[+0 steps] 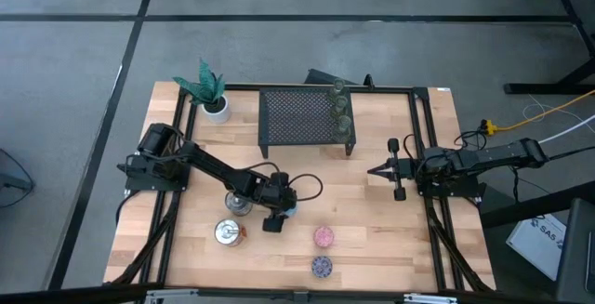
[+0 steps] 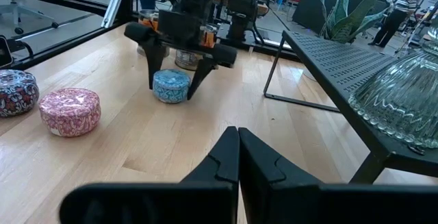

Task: Pick & Place candle stick holders
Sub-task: Put the blue scented candle on the shelf

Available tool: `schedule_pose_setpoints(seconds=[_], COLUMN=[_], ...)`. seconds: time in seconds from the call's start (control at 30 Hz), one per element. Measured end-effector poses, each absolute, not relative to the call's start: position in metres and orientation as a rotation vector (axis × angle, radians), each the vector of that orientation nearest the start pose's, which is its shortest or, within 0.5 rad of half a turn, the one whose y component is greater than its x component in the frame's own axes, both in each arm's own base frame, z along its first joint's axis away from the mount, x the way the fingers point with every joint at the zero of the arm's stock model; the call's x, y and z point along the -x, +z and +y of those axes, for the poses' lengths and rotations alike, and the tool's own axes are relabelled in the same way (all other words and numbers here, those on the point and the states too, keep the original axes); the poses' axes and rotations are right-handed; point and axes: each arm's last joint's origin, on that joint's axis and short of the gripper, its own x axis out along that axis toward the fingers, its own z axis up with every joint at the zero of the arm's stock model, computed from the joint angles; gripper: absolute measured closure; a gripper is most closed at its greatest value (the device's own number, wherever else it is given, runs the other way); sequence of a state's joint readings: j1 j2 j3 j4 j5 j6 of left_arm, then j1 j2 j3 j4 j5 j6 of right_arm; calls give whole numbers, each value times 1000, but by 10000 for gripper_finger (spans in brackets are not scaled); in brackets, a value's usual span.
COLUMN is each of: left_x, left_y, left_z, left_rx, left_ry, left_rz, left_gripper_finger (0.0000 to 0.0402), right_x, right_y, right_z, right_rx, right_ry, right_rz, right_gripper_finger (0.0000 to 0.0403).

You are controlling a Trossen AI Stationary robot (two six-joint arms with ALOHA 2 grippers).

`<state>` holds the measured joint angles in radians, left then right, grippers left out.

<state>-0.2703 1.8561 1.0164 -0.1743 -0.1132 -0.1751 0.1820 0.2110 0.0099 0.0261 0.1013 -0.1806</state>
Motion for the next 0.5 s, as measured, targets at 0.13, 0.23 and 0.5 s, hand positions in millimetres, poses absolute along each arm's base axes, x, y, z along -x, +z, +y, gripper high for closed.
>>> schedule_pose_setpoints(seconds=[0.13,0.23,0.5], left_x=[-340,-339,-330], left_y=[140,149,195], left_z=[-92,-92,-84], left_rx=[5,17,78], left_ry=[-70,-81,-62], left_rz=[994,968,841], left_gripper_finger=[110,110,110], right_x=[-108,-108,-108], right_y=[152,152,152], right_z=[17,17,17], right_rx=[205,205,205], right_ry=[96,96,96], right_rz=[166,166,165], right_gripper_finger=[400,400,400])
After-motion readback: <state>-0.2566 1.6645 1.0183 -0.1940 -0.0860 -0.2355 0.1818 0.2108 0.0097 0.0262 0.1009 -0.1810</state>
